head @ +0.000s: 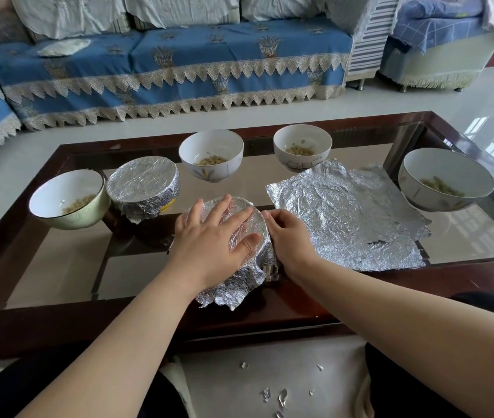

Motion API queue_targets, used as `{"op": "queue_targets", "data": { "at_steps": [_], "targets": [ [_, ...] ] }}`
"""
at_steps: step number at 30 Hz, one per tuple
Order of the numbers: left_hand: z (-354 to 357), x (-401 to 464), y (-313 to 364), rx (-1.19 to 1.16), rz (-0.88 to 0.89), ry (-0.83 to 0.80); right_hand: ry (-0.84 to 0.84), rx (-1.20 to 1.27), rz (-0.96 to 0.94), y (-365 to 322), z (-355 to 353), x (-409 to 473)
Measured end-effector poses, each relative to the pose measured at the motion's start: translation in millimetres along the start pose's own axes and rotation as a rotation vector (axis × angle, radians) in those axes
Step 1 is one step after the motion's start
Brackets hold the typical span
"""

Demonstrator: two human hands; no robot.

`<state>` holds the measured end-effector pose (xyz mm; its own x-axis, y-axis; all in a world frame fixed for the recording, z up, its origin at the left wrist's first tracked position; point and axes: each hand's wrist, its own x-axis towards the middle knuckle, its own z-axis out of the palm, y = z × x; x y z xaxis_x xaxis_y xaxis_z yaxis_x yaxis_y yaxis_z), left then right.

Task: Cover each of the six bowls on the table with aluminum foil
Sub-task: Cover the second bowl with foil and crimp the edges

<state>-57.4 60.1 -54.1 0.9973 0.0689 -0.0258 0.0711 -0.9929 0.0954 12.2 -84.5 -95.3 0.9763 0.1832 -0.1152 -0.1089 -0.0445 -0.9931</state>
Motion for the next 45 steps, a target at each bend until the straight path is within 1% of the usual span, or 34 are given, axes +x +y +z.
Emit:
{"op": "queue_targets", "data": {
  "at_steps": [6, 10, 16, 19, 23, 27, 29, 31, 33, 35, 37, 40, 45],
  "targets": [
    [0, -1, 0, 0.002, -0.005, 0.010, -0.054, 0.096, 0.059, 8, 5, 10],
    [-1, -1, 0, -0.002, -0.006, 0.000, -0.049, 0.091, 0.064, 9, 8, 17],
    [-4, -3, 2, -0.001, -0.012, -0.019, -0.114, 0.089, 0.150, 4, 6, 30],
    [-4, -2, 3, 0.000, -0.018, -0.026, -0.092, 0.055, 0.154, 5, 8, 31],
    [-4, -2, 3, -0.002, -0.031, -0.019, -0.050, -0.068, 0.097, 0, 8, 29],
    [-4, -2, 5, -0.007, -0.050, -0.023, -0.011, -0.087, 0.068, -2, 7, 20],
    [-5, -3, 6, -0.009, -0.057, -0.022, 0.036, -0.159, 0.047, -3, 5, 19],
    [-5, -3, 7, -0.012, -0.073, -0.021, 0.052, -0.156, 0.068, -10, 1, 15],
    [-4, -2, 9, -0.012, -0.105, -0.018, 0.000, -0.119, 0.056, -18, -4, 7],
    [-4, -2, 11, -0.015, -0.145, -0.008, -0.117, -0.114, 0.024, -24, -5, -6],
    [-2, -2, 13, -0.020, -0.174, 0.008, -0.191, -0.010, 0.018, -24, -1, -14],
    [-1, -3, 13, -0.029, -0.195, 0.019, -0.238, 0.096, 0.045, -15, 1, -9],
    [-1, -3, 11, -0.038, -0.198, 0.017, -0.345, 0.141, 0.058, -4, -9, 3]
  ]
}}
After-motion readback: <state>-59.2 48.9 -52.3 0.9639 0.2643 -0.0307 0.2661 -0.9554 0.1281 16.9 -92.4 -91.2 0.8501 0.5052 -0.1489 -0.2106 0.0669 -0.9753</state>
